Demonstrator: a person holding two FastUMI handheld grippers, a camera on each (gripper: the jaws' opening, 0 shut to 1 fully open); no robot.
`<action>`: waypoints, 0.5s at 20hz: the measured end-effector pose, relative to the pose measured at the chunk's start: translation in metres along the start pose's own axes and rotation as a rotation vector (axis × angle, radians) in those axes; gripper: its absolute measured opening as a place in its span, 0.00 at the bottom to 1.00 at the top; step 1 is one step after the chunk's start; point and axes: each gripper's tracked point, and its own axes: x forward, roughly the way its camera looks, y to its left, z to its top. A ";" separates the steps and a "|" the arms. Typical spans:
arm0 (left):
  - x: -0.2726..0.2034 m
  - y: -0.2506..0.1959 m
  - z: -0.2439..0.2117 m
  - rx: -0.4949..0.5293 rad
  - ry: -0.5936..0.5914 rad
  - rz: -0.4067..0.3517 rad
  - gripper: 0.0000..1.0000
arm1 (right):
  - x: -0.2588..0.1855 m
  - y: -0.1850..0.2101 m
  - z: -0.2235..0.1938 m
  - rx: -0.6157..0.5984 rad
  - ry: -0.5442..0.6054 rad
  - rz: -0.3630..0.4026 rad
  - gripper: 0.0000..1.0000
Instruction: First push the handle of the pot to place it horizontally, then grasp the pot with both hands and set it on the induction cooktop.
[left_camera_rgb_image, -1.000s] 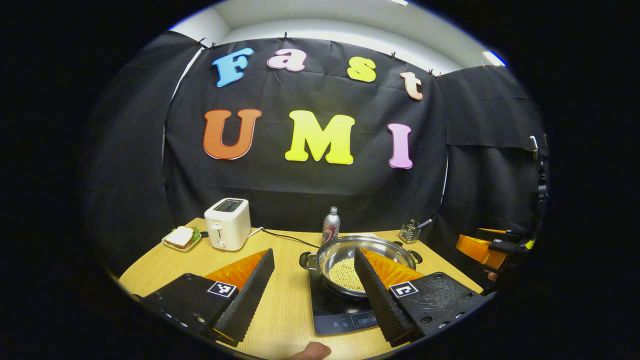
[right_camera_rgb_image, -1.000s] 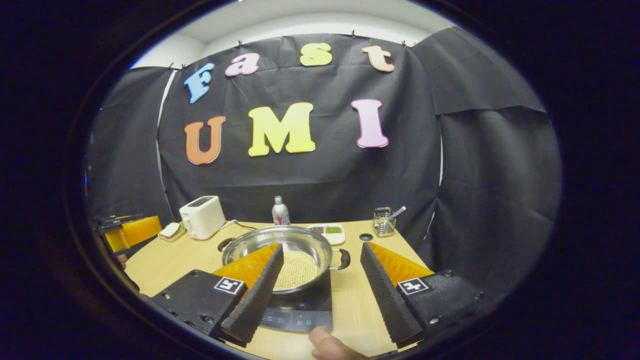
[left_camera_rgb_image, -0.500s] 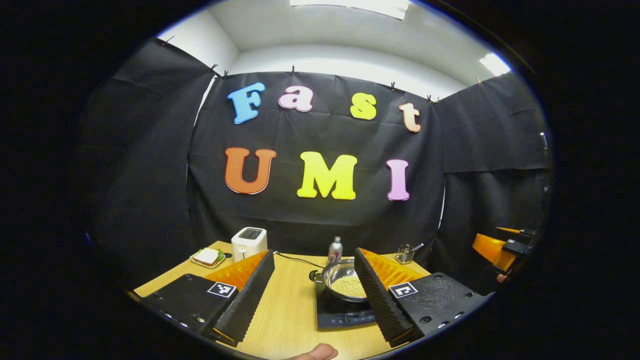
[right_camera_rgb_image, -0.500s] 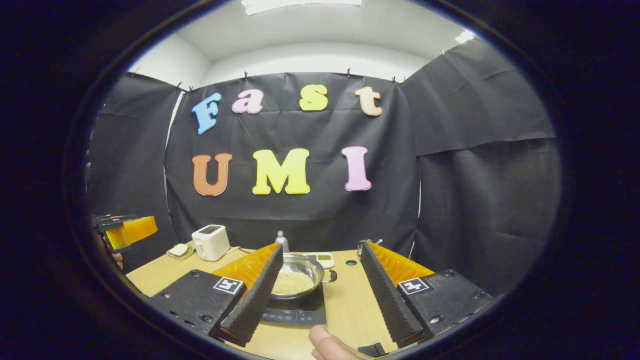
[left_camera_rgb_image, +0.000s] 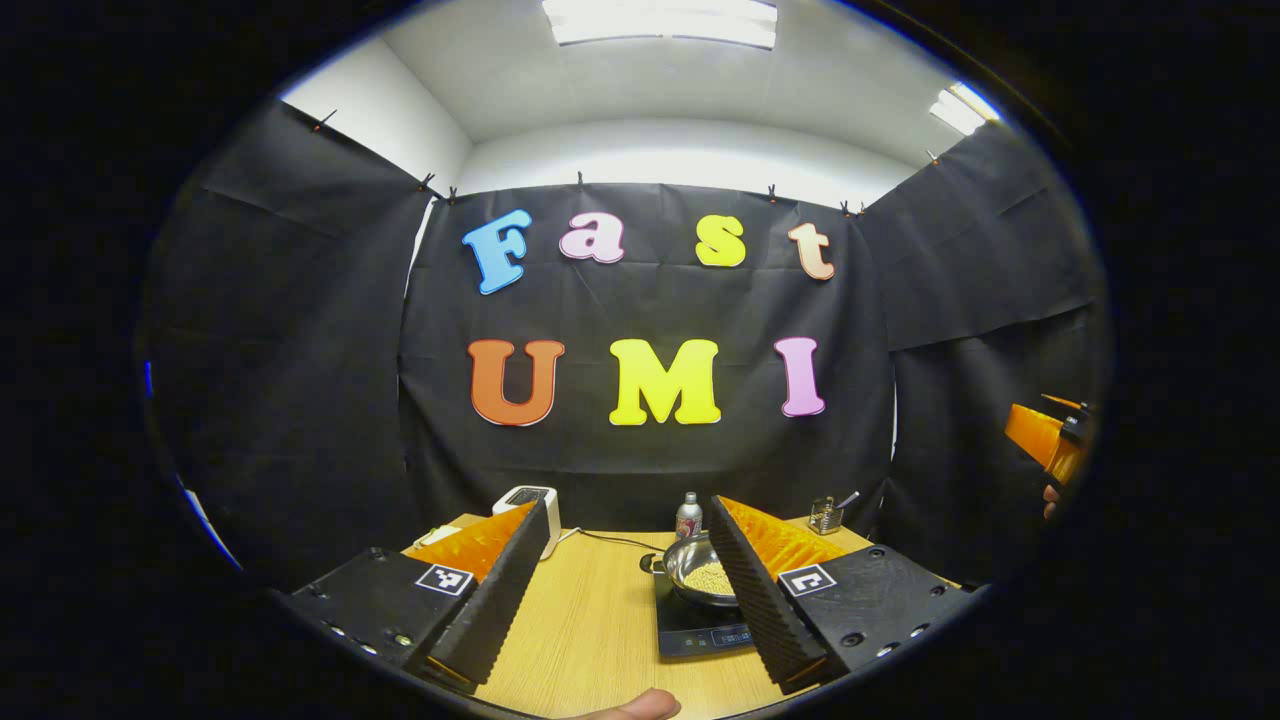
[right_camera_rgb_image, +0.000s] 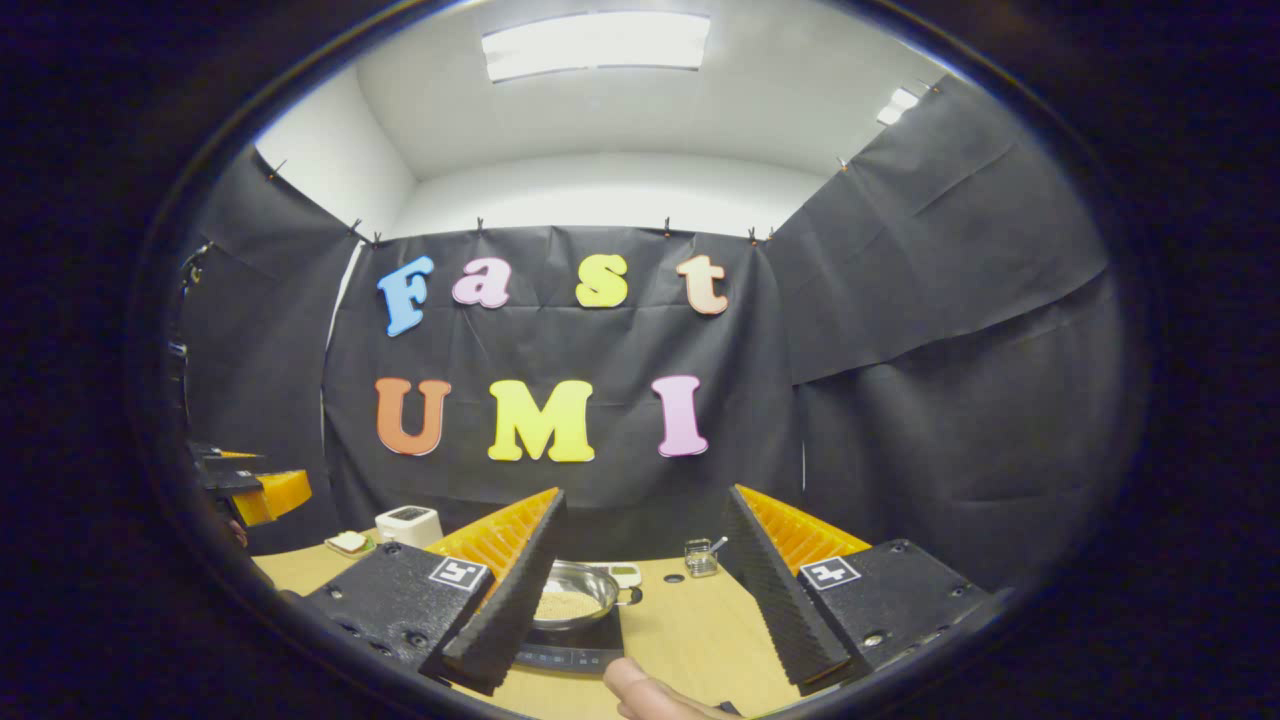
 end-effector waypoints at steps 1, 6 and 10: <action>0.000 0.000 -0.001 0.002 0.000 0.004 0.95 | 0.000 0.000 -0.001 -0.005 0.005 0.002 0.96; 0.000 0.003 -0.002 -0.005 -0.014 0.010 0.95 | 0.002 0.003 -0.008 0.012 0.010 0.032 0.96; 0.001 0.005 -0.006 -0.029 -0.009 0.007 0.95 | 0.001 -0.001 -0.009 0.032 0.013 0.019 0.96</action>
